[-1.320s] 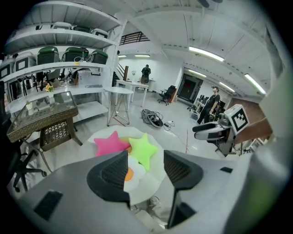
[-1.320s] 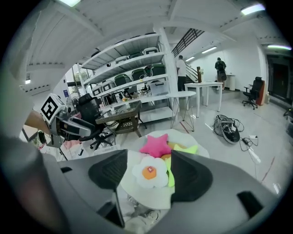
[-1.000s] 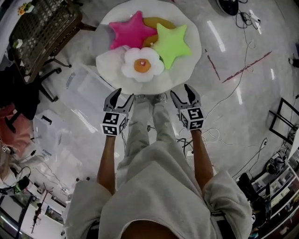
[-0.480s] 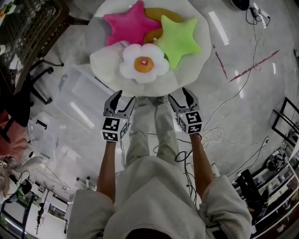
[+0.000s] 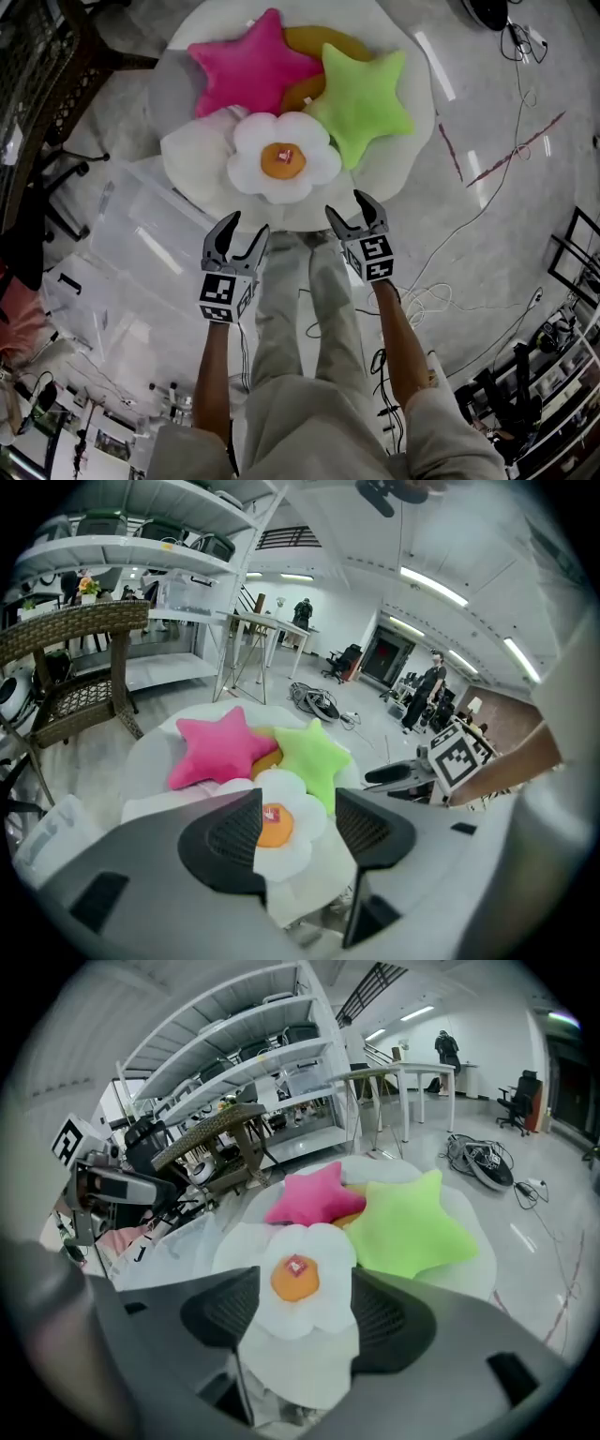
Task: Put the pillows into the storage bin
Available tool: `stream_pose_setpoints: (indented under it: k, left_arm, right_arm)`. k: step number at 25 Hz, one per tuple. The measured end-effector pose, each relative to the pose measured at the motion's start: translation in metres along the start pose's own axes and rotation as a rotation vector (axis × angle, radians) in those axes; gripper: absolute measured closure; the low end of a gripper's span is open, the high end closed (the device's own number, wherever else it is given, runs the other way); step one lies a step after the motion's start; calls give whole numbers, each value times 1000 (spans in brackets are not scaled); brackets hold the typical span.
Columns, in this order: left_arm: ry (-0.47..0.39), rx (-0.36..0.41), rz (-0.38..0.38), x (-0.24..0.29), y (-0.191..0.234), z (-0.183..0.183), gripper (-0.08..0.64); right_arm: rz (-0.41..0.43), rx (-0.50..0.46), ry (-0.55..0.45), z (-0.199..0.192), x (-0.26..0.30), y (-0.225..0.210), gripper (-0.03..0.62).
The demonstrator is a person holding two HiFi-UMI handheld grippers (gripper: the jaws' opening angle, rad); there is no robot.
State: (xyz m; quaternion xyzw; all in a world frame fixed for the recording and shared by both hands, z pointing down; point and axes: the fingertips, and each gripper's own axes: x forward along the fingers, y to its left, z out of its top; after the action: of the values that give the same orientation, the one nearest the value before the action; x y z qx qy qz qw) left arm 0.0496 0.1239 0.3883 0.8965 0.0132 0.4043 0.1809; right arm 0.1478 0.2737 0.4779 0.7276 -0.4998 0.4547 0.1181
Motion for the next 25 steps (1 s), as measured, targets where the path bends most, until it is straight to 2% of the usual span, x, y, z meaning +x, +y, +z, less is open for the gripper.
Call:
stream_pose_setpoints:
  k: [6, 11, 15, 20, 23, 24, 25]
  left_arm:
    - [-8, -9, -16, 38, 13, -22, 322]
    - [-2, -32, -33, 57, 18, -44, 323]
    - [6, -50, -36, 63, 20, -59, 325]
    - [12, -68, -34, 59, 24, -70, 328]
    - [1, -76, -27, 55, 27, -71, 331]
    - [-3, -78, -24, 54, 29, -71, 333]
    - [-6, -80, -21, 52, 30, -71, 333]
  right_arm:
    - [8, -34, 50, -30, 75, -24, 281]
    - [1, -23, 90, -49, 135, -51, 267]
    - [-9, -77, 174, -66, 177, -64, 241]
    - [3, -171, 308, -93, 212, -66, 166]
    - [-12, -172, 384, -101, 222, -69, 166]
    - [-22, -149, 398, -100, 223, -70, 188]
    - [-29, -124, 408, -99, 224, -71, 238]
